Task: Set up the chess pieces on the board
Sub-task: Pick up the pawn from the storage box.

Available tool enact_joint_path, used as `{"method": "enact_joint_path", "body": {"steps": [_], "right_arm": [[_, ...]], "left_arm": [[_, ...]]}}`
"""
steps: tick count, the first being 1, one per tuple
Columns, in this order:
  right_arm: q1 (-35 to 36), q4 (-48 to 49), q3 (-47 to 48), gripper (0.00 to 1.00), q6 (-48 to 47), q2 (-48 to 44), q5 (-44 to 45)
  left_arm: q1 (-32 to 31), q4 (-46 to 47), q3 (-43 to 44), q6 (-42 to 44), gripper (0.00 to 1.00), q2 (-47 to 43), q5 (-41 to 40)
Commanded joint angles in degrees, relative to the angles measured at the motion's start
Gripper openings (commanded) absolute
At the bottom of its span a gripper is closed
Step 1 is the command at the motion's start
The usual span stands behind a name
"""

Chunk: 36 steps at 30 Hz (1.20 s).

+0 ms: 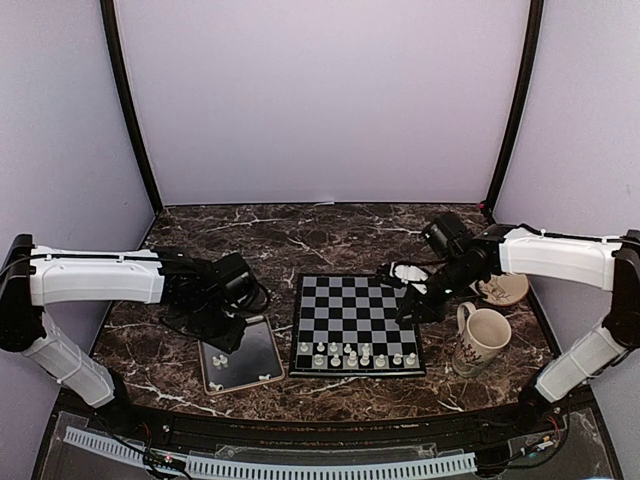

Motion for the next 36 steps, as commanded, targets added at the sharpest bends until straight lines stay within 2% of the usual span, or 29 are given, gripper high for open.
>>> {"method": "enact_joint_path", "body": {"steps": [1,7,18,36], "right_arm": [[-6.2,5.3,-2.9,0.23,-0.4,-3.8,-5.4],[-10.6,6.5,-4.9,0.23,-0.8,-5.2,-6.2],[-11.3,7.0,-5.1,0.23,-1.0,-5.0,-5.6],[-11.3,6.8,-5.1,0.24,-1.2,-4.1,-5.4]], "left_arm": [[1.7,-4.8,-1.4,0.9,0.36,-0.3,0.0],[2.8,-5.5,0.6,5.0,0.32,4.0,2.0],[2.8,-7.0,1.3,7.3,0.29,7.5,1.6],[2.7,-3.6,3.4,10.5,0.07,10.8,2.9]]}}
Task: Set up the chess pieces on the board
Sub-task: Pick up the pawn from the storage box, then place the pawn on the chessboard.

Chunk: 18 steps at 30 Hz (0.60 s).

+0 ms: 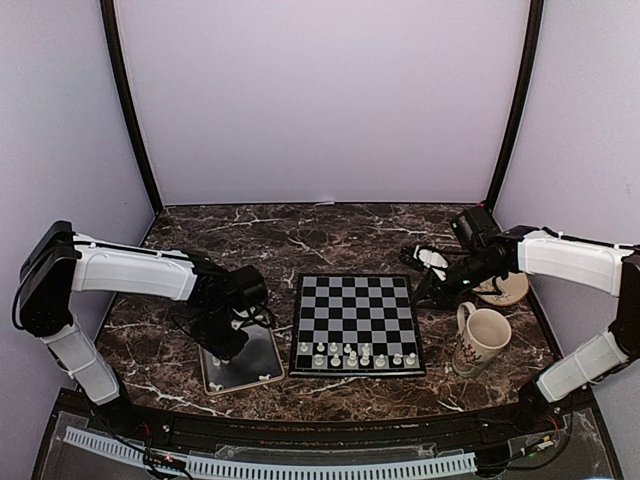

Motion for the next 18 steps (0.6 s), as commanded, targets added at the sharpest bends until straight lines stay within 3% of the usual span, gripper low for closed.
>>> {"method": "enact_joint_path", "body": {"steps": [1,8,12,18], "right_arm": [[-0.3,1.1,-0.3,0.23,-0.3,0.3,-0.6],[-0.4,1.1,-0.2,0.23,-0.5,0.4,-0.1],[-0.4,1.2,-0.3,0.23,-0.5,0.3,0.1],[-0.4,1.0,0.0,0.23,-0.4,0.1,0.0]], "left_arm": [[0.0,0.2,3.2,1.8,0.06,-0.1,1.0],[-1.0,1.4,9.5,4.1,0.04,-3.1,4.7],[-1.8,7.6,11.8,5.8,0.04,-4.0,7.5],[-2.6,13.3,18.6,7.6,0.05,1.9,9.9]]}}
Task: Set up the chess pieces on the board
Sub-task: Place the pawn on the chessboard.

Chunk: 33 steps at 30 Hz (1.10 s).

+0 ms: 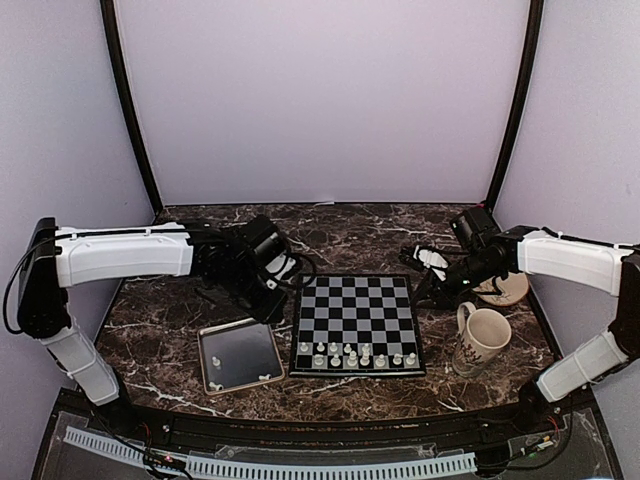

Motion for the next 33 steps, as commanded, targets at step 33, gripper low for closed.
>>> {"method": "enact_joint_path", "body": {"steps": [33], "right_arm": [[-0.3,-3.4,4.3,0.27,-0.6,0.3,-2.1]], "left_arm": [[-4.0,-0.5,25.4,8.6,0.23,25.9,1.9]]}}
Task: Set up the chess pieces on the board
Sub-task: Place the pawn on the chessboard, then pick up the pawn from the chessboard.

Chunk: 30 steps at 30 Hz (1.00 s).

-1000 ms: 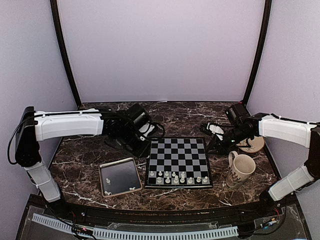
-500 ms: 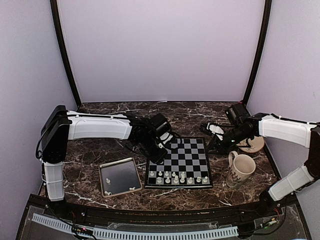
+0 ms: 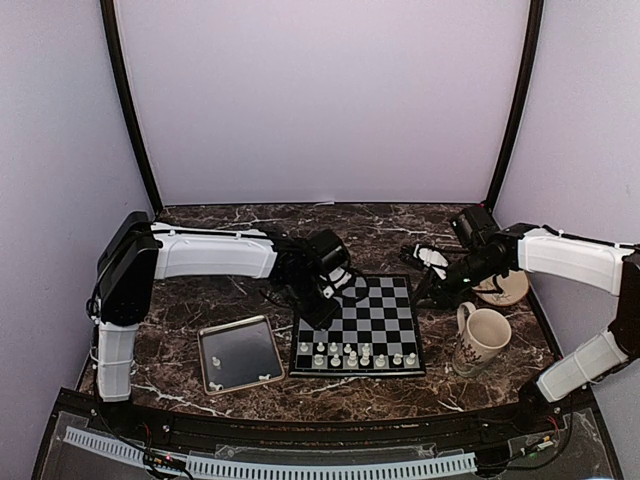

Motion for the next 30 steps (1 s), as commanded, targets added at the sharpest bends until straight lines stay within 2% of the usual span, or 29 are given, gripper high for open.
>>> {"method": "enact_joint_path", "body": {"steps": [1,5,9,12,16,23,26,30], "right_arm": [[-0.2,-3.6,5.0,0.28,-1.0,0.5,-1.5],[0.5,-7.5,10.5,0.29,-2.1,2.1,-0.1],[3.3,-8.2,15.8,0.29,-0.8,4.6,2.3],[6.3,-8.0,19.0,0.28,-0.2,7.7,4.6],[10.3,-7.9,22.7,0.29,-0.2,12.3,7.1],[17.7,-10.4,30.6,0.29,-0.1,23.3,9.4],[20.1,-11.2,33.7,0.29,0.1,27.6,11.1],[22.6,-14.4,38.7,0.29,0.2,33.7,12.9]], "left_arm": [[-0.2,-4.1,4.0,1.6,0.25,-0.5,-0.2],[-0.1,-5.7,5.6,2.8,0.29,-2.7,-3.6],[2.6,-3.7,2.8,3.0,0.31,-8.7,-5.9],[6.8,1.5,-3.1,2.8,0.31,-15.2,-6.5],[13.2,13.9,-14.7,3.2,0.34,-23.6,-7.4],[17.8,18.4,-19.1,3.7,0.34,-29.7,-9.7],[19.1,21.1,-21.9,3.1,0.37,-32.5,-10.1],[19.9,21.2,-22.2,2.6,0.38,-34.2,-10.6]]}}
